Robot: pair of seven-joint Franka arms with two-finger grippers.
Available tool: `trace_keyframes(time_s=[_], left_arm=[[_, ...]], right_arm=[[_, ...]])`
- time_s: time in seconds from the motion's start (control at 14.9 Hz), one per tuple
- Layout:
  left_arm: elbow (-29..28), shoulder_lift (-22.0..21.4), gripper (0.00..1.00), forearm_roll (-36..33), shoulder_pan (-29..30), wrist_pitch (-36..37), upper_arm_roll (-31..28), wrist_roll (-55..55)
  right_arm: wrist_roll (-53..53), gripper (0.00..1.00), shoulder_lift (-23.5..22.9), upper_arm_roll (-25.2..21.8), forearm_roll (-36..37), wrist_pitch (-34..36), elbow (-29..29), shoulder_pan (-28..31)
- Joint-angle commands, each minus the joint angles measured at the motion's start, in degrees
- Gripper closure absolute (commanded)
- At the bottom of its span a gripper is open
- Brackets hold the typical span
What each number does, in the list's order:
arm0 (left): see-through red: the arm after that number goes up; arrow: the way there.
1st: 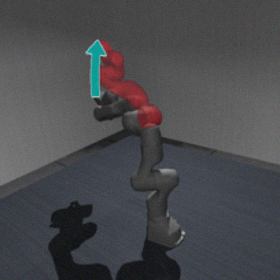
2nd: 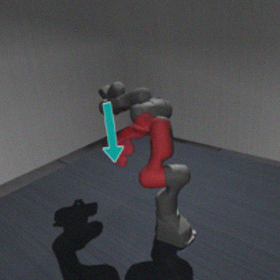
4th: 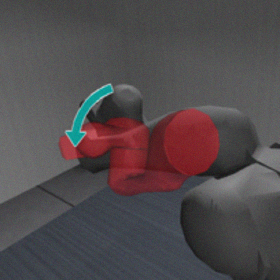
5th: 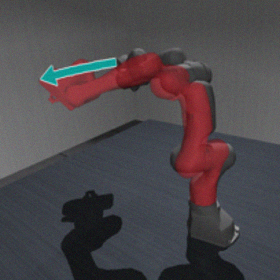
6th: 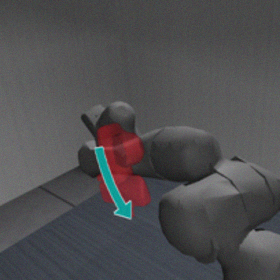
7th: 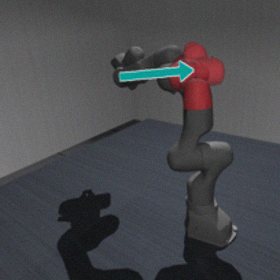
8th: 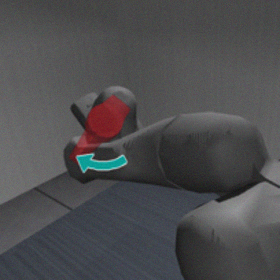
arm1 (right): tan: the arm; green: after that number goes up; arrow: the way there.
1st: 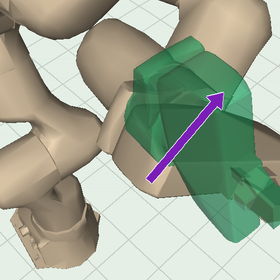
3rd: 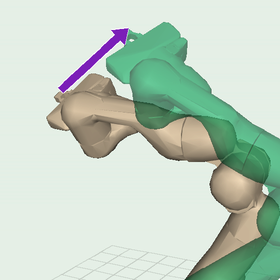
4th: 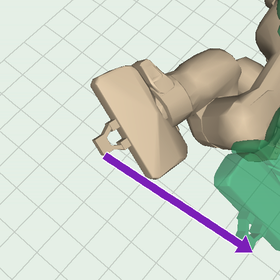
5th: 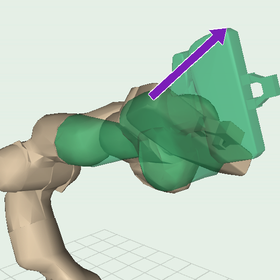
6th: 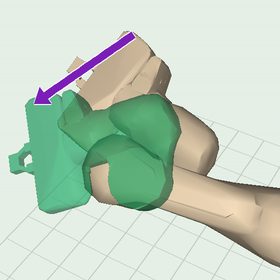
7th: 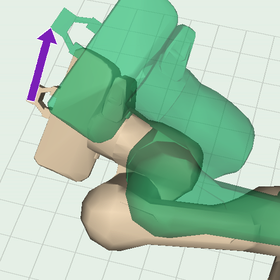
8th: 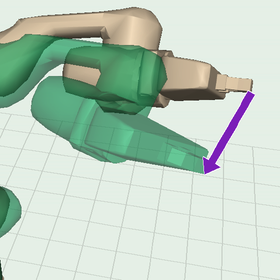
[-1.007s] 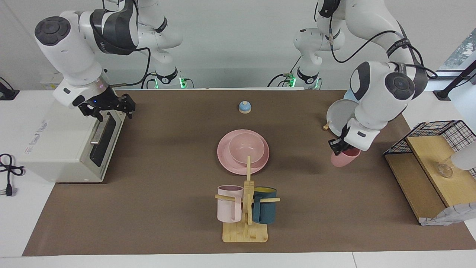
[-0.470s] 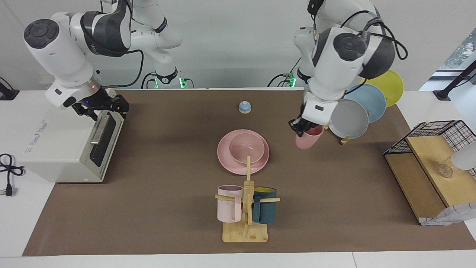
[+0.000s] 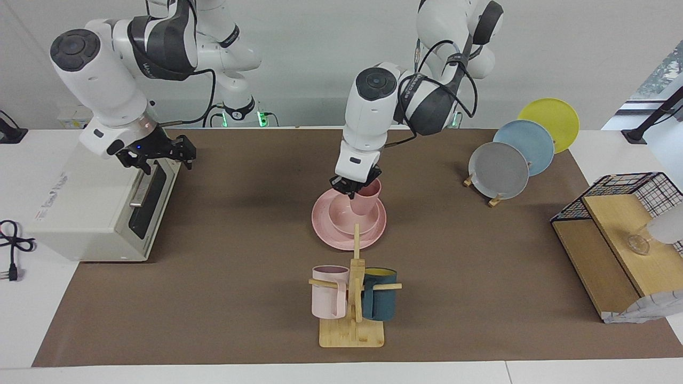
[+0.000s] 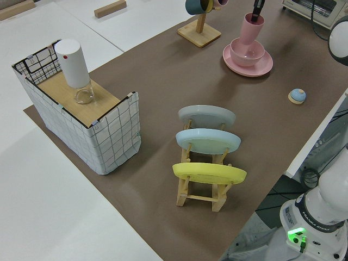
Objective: Organize tableware
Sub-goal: 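Carry the pink cup with the left gripper over the bowl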
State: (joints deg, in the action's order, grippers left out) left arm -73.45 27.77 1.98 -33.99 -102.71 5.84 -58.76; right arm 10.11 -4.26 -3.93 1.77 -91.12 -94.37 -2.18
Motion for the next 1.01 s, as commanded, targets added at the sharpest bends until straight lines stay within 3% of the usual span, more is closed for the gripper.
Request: trace_keyframes(time_s=[0.0,0.81,0.87,0.94], left_arm=[[-0.5,1.8,1.00,0.7,-0.6,-2.3,-1.0,-0.7],[-7.2,3.1,1.00,0.1,-2.6,-11.0,-1.0,-1.4],[-7.3,3.1,0.72,-0.2,-2.6,-10.8,-1.0,-1.0],[-7.3,3.1,0.01,-1.1,-2.6,-10.6,-1.0,-0.9]], right_arm=[[-1.0,0.00,1.2,-1.9,-0.1,0.2,-1.2,-2.0],[-1.0,0.00,1.1,-1.0,0.0,0.2,-1.0,-0.9],[-1.0,0.00,1.1,-0.5,0.0,0.2,-1.0,-0.4],[-1.1,0.00,1.1,0.8,-0.1,0.2,-1.0,0.5]])
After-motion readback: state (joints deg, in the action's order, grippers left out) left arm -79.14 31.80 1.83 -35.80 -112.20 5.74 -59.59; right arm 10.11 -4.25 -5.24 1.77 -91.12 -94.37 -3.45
